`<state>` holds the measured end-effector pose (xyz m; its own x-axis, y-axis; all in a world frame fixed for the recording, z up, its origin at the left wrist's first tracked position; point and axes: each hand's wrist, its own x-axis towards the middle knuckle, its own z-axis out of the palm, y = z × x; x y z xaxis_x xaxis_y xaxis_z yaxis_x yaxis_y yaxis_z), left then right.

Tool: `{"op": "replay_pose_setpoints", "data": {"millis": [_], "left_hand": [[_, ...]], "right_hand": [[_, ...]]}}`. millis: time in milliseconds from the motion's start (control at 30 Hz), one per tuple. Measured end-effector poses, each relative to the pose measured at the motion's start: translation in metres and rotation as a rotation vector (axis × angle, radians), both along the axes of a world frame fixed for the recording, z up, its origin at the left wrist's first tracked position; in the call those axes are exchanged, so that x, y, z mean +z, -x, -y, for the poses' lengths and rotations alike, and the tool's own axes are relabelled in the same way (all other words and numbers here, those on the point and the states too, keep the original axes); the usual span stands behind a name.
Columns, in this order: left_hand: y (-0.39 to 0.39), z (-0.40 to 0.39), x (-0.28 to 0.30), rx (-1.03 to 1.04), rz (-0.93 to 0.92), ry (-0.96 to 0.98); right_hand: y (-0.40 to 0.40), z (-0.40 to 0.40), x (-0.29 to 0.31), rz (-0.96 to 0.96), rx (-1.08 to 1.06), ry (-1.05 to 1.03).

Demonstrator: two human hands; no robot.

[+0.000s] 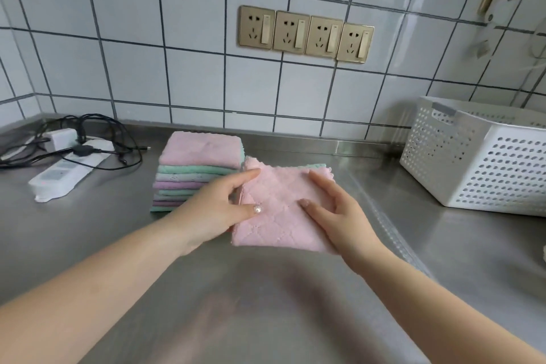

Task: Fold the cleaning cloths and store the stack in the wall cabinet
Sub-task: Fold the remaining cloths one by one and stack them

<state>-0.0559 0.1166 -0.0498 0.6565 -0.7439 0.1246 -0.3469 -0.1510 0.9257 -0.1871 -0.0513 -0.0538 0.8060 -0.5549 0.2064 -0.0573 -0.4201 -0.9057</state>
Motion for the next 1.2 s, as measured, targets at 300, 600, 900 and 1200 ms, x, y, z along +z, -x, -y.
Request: {"op": "replay_pose_setpoints", "data": {"millis": [300, 600, 900, 1200], "left_hand": [[-0.096, 0.022, 0.046, 0.132, 0.020, 0.049], [-0.160, 0.000, 0.072, 0.271, 0.000, -0.222], [-0.169, -0.020, 0.070, 0.272, -0.153, -0.359], [-0.163, -0.024, 0.073, 0.336, 0.105, -0.513]], "right_hand": [[-0.124, 0.037, 0.035, 0.079, 0.107, -0.073], [-0.192, 0.015, 0.053, -0.150, 0.206, -0.204], [-0.197, 0.002, 0.058, -0.352, 0.243, -0.248], [-0.210, -0.002, 0.055, -0.475, 0.238, 0.033]]}}
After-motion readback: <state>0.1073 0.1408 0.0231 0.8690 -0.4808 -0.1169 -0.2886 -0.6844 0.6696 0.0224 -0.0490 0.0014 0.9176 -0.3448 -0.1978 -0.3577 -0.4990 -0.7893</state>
